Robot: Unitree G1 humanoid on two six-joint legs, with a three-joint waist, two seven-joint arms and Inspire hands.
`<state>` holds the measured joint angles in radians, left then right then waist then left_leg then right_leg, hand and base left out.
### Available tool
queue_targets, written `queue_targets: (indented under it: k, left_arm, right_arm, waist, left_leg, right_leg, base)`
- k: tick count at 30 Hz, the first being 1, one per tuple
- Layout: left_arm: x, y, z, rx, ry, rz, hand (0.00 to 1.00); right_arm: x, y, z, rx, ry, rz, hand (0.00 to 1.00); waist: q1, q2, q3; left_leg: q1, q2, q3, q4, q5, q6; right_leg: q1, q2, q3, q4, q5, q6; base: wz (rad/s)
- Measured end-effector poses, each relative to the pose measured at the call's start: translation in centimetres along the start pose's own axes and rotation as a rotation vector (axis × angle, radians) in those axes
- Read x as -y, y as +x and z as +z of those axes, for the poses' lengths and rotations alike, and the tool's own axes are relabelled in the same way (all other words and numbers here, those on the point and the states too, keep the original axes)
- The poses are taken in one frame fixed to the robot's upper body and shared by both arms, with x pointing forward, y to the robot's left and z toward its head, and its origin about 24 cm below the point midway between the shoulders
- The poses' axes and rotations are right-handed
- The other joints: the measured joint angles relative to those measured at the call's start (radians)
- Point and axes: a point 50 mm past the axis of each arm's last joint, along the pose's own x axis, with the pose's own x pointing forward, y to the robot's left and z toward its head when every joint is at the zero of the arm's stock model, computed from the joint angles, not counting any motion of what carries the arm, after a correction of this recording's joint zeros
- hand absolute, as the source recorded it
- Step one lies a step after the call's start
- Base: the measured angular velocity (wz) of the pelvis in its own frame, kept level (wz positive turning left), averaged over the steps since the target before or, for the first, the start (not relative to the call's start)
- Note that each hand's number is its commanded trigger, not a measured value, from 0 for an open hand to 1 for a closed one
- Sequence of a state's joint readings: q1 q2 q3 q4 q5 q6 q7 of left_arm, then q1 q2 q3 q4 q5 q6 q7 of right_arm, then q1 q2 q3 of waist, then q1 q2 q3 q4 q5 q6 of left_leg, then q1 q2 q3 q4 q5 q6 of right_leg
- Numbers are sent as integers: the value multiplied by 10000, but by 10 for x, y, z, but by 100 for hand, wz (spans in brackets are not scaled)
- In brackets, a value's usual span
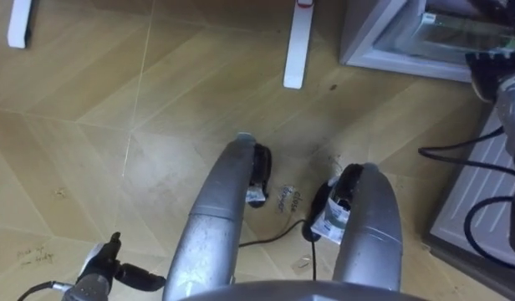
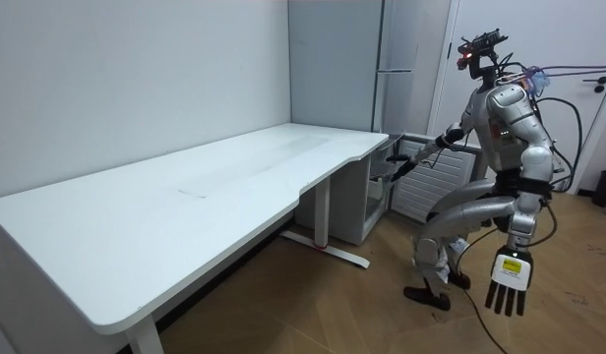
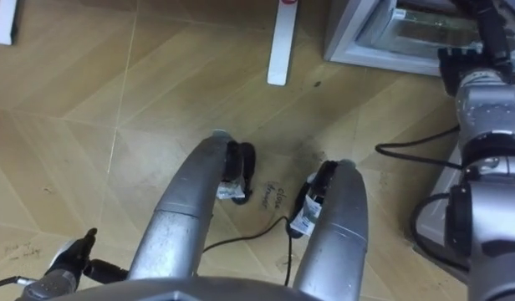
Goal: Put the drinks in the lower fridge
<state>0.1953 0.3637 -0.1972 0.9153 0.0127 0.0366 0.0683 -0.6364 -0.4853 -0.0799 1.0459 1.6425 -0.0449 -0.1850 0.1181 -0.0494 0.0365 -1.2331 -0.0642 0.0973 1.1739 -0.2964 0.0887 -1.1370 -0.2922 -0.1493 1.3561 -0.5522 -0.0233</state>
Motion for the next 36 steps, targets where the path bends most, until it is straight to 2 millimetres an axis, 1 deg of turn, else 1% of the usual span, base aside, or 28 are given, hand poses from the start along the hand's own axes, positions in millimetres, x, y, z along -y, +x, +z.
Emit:
queue_targets:
  k: [1, 5, 6, 9, 12, 16, 18, 19, 21, 22, 23, 25, 26, 27, 28, 29, 31, 32, 33, 34, 35, 36]
  left_arm:
    - [0, 0, 1, 43, 2, 0, 0]
    - [0, -1, 3, 167, -6, 35, 0]
    - [-1, -1, 1, 112, 4, 90, 0]
    - [-1, -1, 0, 36, 0, 95, 0]
    - [-1, -1, 0, 20, -7, 88, 0]
    - [-1, -1, 0, 34, -9, 66, 0]
    - [-1, -1, 1, 33, -8, 72, 0]
    - [-1, -1, 1, 36, -8, 79, 0]
    - [-1, -1, 1, 38, -12, 84, 0]
    - [-1, -1, 1, 29, -16, 83, 0]
    - [-1, -1, 0, 5, -15, 90, 0]
    - [-1, -1, -1, -7, -29, 94, 0]
    - [-1, -1, 0, 15, -29, 107, 0]
    - [-1, -1, 0, 40, -13, 125, 0]
    - [-1, -1, 1, 65, -14, 138, 0]
    - [-1, -1, 3, 152, -20, 166, 0]
    - [-1, -1, 4, 254, -31, 167, 0]
    - [-1, -1, 4, 254, -38, 168, 0]
    - [-2, -1, 3, 214, -39, 149, 0]
    - [-2, -1, 3, 176, -53, 129, 0]
    - [-3, -1, 2, 108, -211, 109, 0]
    - [-6, -1, 1, 88, -307, 160, 0]
  right_arm:
    - [-4, 0, 1, 16, -21, 110, 0]
    - [-37, -4, 7, 289, -418, 990, 0]
    - [-39, -4, 8, 382, -947, 1056, 0]
    - [-41, -5, 8, 421, -1456, 1037, 0]
    - [-42, -6, 7, 428, -1507, 840, 0]
    - [-45, -7, 5, 427, -1605, 673, 0]
    - [-47, -8, 4, 410, -1656, 688, 0]
    - [-47, -8, 3, 414, -1678, 690, 0]
    - [-47, -8, 3, 455, -1743, 711, 0]
    - [-48, -8, 3, 461, -1768, 718, 0]
    - [-48, -8, 2, 437, -1818, 740, 0]
    - [-48, -8, -1, 348, -1970, 639, 0]
    - [-47, -8, -4, 256, -2087, 554, 0]
    - [-45, -8, -6, 187, -2245, 481, 0]
    - [-44, -8, -7, 158, -2302, 431, 0]
    - [-42, -7, -8, 109, -2397, 342, 0]
    - [-37, -6, -7, 110, -2561, 159, 0]
    - [-31, -4, -6, 140, -2734, -19, 0]
    - [-26, -3, -6, 131, -2986, -39, 0]
    - [-23, -2, -6, 109, -3059, -32, 0]
    - [-18, -1, -6, 4, -3152, -21, 0]
    - [-12, 0, -5, -78, -3486, -111, 0]
  waist:
    - [-1, 0, 0]
    - [-13, 32, -15]
    - [-30, 34, -14]
    - [-50, 40, -12]
    - [-25, 42, -12]
    - [-1, 34, -9]
    - [-1, 25, -5]
    - [0, 17, -2]
    - [5, -31, 8]
    - [4, -35, 8]
    - [17, -51, 11]
    - [-6, -83, 20]
    - [0, -101, 32]
    - [-1, -102, 35]
    - [8, -103, 35]
    - [50, -103, 37]
    - [85, -84, 48]
    - [212, -86, 51]
    - [298, -118, 71]
    - [302, -122, 74]
    - [289, -200, 120]
    - [306, -291, 175]
  left_leg:
    - [-1, 1, -4, -7, -4, -7]
    - [103, -15, -6, -77, -8, -80]
    - [153, -20, -27, -96, -12, -107]
    - [165, -17, -93, -111, 11, -187]
    - [171, -14, -199, -127, 58, -279]
    - [229, 1, -212, -314, 112, -355]
    - [247, 9, -274, -633, 284, -525]
    - [246, 19, -299, -714, 309, -559]
    - [248, 57, -330, -1075, 629, -679]
    - [250, 88, -348, -1139, 661, -706]
    - [274, 196, -350, -1246, 709, -736]
    - [362, 210, -459, -1412, 774, -838]
    - [455, 231, -496, -1485, 794, -873]
    - [538, 341, -542, -1503, 798, -892]
    - [577, 352, -556, -1505, 789, -907]
    - [634, 374, -608, -1504, 774, -941]
    - [755, 363, -729, -1510, 755, -996]
    - [856, 426, -807, -1508, 726, -1039]
    - [962, 522, -859, -1578, 719, -1063]
    - [1022, 520, -915, -1645, 726, -1073]
    - [1207, 518, -929, -1835, 760, -1116]
    - [1411, 527, -928, -1990, 773, -1137]
  right_leg:
    - [-5, 1, 1, -1, -4, -9]
    - [77, -30, -72, -7, -73, -94]
    - [139, -34, -105, -18, -102, -115]
    - [168, -25, -131, -13, -136, -174]
    - [225, -4, -233, -14, -161, -229]
    - [251, -12, -279, -68, -166, -270]
    - [251, -34, -410, -294, -98, -393]
    - [254, -42, -467, -360, -72, -433]
    - [261, -50, -672, -620, 62, -589]
    - [283, -52, -748, -682, 98, -632]
    - [341, -50, -901, -797, 152, -734]
    - [471, -18, -1053, -948, 184, -794]
    - [594, 14, -1152, -1033, 194, -870]
    - [715, 65, -1227, -1093, 223, -983]
    - [777, 100, -1257, -1120, 227, -1020]
    - [882, 166, -1329, -1180, 225, -1054]
    - [1096, 189, -1456, -1241, 192, -1108]
    - [1246, 312, -1498, -1348, 189, -1108]
    - [1394, 426, -1576, -1529, 207, -1080]
    - [1484, 462, -1613, -1623, 213, -1065]
    - [1655, 496, -1636, -1801, 254, -1014]
    - [1859, 506, -1671, -1959, 283, -1032]
  base:
    - [0]
    - [1]
    - [6]
    - [4]
    - [5]
    - [6]
    - [7]
    - [8]
    - [10]
    - [7]
    - [5]
    - [6]
    - [4]
    - [0]
    - [0]
    - [0]
    - [2]
    - [-9]
    - [-10]
    - [-4]
    - [3]
    - [4]
